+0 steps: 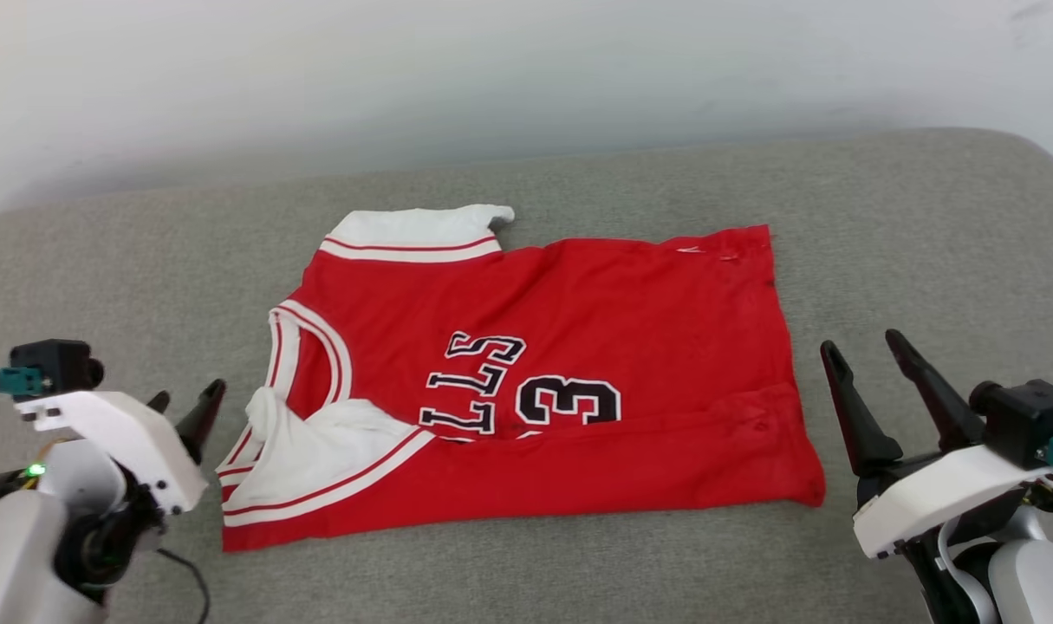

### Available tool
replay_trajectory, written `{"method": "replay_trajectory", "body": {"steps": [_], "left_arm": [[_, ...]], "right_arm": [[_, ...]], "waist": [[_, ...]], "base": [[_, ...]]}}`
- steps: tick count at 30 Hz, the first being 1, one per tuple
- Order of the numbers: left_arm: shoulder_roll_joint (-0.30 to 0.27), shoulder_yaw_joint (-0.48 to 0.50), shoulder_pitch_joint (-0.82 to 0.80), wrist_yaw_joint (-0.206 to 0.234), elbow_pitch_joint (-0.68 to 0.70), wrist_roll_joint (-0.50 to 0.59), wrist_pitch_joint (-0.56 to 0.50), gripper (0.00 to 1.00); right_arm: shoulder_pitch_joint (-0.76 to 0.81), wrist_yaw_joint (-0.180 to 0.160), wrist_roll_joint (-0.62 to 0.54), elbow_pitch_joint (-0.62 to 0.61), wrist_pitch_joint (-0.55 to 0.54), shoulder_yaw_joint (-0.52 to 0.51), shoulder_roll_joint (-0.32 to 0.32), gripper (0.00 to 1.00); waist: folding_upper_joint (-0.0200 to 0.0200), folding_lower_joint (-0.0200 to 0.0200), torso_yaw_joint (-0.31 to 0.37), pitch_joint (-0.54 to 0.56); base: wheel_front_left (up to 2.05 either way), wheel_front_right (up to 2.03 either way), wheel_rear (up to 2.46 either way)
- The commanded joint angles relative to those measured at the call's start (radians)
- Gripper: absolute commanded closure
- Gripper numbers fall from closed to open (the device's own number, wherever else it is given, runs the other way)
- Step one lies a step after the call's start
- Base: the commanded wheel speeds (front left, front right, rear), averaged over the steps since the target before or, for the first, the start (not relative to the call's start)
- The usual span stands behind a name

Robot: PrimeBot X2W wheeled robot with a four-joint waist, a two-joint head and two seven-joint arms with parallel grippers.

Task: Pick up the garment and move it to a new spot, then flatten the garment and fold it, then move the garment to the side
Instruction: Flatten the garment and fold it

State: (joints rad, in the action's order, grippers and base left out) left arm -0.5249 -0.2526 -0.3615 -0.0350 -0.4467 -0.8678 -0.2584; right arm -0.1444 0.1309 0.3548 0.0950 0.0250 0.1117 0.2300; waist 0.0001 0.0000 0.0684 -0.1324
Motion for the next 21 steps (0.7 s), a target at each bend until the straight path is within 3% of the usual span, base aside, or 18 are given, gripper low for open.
{"method": "replay_trajectory", "body": {"steps": [1,7,12,21], "left_arm": [[-0.025,0.004,0.025,0.006,0.028,-0.011,-0.034,0.0],[-0.14,-0.012,0.103,0.034,0.165,-0.048,-0.241,0.0],[-0.194,-0.025,0.169,0.058,0.237,-0.085,-0.37,0.0],[-0.172,-0.05,0.196,0.083,0.212,-0.138,-0.463,0.0]], "right_arm": [[0.016,0.0,-0.019,-0.028,-0.001,-0.01,-0.009,0.0],[0.04,0.0,-0.064,-0.13,-0.021,-0.024,-0.049,0.0],[0.056,0.0,-0.072,-0.175,-0.044,-0.023,-0.071,0.0],[0.03,0.0,-0.056,-0.197,-0.071,-0.027,-0.078,0.0]], "waist": [[-0.0001,0.0,0.017,0.01],[-0.0001,0.0,0.057,0.008],[-0.0001,0.0,0.079,-0.016],[-0.0001,0.0,0.109,-0.087]], "base": [[0.0,0.0,0.0],[0.0,0.0,0.0],[0.0,0.0,0.0],[0.0,0.0,0.0]]}}
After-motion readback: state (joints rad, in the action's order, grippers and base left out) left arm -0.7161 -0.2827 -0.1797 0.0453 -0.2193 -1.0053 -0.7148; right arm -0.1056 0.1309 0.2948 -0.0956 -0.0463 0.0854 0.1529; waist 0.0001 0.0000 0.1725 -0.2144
